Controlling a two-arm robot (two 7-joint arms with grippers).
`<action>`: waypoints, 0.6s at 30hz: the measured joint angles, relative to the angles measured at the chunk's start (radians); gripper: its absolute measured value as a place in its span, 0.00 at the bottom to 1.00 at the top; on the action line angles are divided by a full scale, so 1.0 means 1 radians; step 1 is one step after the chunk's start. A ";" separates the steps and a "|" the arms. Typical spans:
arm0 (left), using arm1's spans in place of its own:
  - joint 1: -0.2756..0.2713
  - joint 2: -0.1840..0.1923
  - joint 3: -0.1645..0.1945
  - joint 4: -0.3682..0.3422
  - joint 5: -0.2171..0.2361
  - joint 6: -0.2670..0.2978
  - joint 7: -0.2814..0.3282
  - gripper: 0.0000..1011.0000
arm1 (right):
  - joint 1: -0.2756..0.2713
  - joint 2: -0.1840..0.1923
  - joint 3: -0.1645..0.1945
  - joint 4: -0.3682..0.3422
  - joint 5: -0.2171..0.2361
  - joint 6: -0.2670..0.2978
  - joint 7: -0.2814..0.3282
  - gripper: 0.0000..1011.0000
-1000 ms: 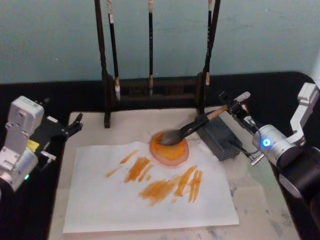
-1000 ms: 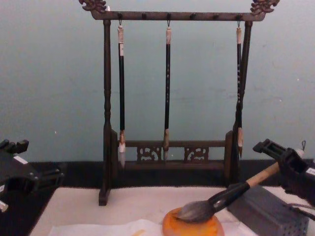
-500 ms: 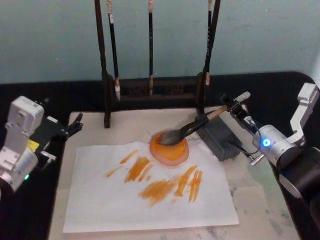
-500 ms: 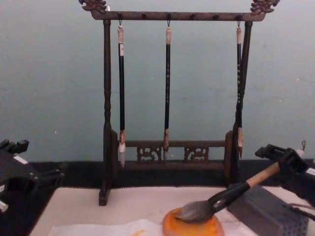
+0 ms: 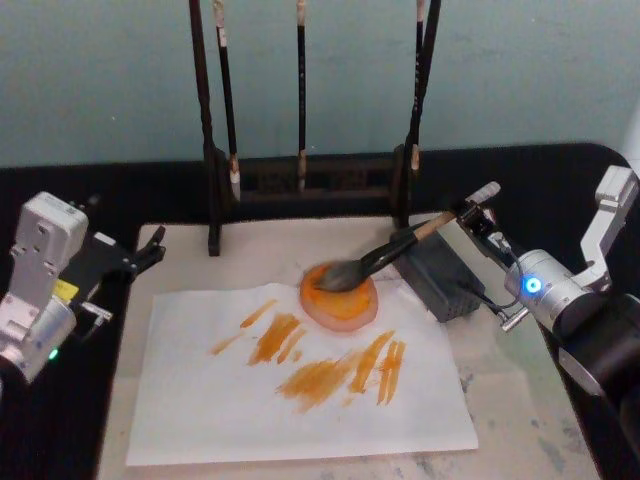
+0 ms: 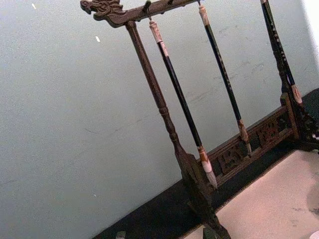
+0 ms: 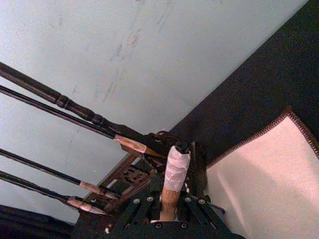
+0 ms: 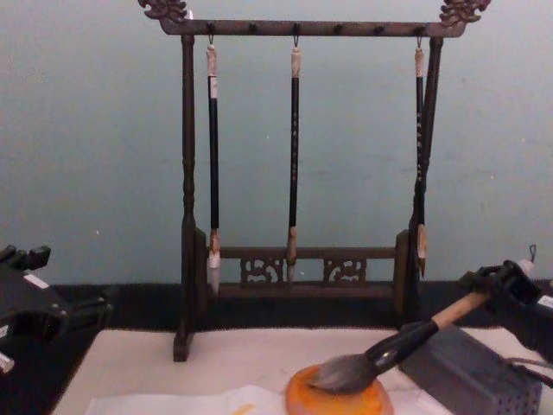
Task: Pick up the brush from the inkstone, write on the paper, then place the brush back to its original position.
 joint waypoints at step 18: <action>0.000 0.000 0.000 0.000 0.000 0.000 0.000 0.99 | -0.005 0.006 -0.007 -0.013 0.001 -0.013 0.002 0.16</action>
